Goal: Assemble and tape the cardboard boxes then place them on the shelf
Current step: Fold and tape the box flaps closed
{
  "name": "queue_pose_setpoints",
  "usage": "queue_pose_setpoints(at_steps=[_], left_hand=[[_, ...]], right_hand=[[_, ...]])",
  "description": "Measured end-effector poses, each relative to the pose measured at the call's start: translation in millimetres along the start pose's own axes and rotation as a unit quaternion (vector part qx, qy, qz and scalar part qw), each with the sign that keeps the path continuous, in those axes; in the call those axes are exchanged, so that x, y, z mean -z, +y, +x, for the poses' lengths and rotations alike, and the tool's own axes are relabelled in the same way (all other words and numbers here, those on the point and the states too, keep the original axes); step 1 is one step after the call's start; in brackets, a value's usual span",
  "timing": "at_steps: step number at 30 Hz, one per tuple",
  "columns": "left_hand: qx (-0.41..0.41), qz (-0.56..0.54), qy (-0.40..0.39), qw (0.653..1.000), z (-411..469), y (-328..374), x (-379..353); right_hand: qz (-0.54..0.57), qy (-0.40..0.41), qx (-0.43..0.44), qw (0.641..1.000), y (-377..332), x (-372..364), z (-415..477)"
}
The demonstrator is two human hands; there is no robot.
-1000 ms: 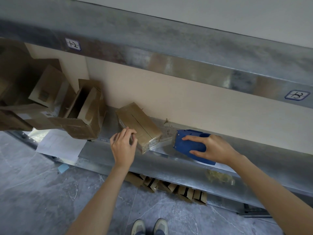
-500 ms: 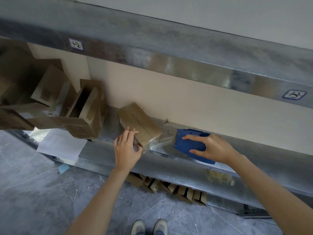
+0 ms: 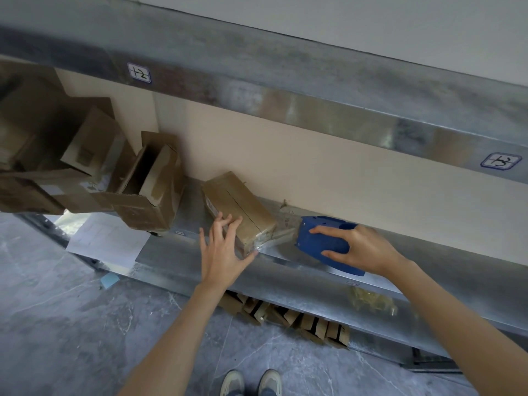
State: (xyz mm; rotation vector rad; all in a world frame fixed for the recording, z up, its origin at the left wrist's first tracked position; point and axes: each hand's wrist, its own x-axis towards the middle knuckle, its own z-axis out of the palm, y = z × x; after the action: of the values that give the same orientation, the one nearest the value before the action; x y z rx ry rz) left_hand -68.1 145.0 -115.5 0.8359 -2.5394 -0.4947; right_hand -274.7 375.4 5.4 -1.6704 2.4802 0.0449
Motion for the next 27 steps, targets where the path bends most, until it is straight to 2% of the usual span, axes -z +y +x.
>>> queue_pose_setpoints(at_steps=[7, 13, 27], left_hand=[[-0.025, -0.054, 0.006, 0.998, 0.0, -8.3, 8.6], [-0.012, -0.153, -0.018, 0.988, -4.3, -28.7, 23.0], [-0.022, -0.185, -0.035, 0.982, 1.6, -43.4, 21.8]], right_hand=[[-0.008, 0.016, 0.018, 1.0, -2.5, 7.3, 3.8], [0.003, 0.023, 0.061, 0.998, -14.2, 8.3, 12.8], [0.016, 0.005, 0.085, 0.996, -3.5, 7.6, 22.9]])
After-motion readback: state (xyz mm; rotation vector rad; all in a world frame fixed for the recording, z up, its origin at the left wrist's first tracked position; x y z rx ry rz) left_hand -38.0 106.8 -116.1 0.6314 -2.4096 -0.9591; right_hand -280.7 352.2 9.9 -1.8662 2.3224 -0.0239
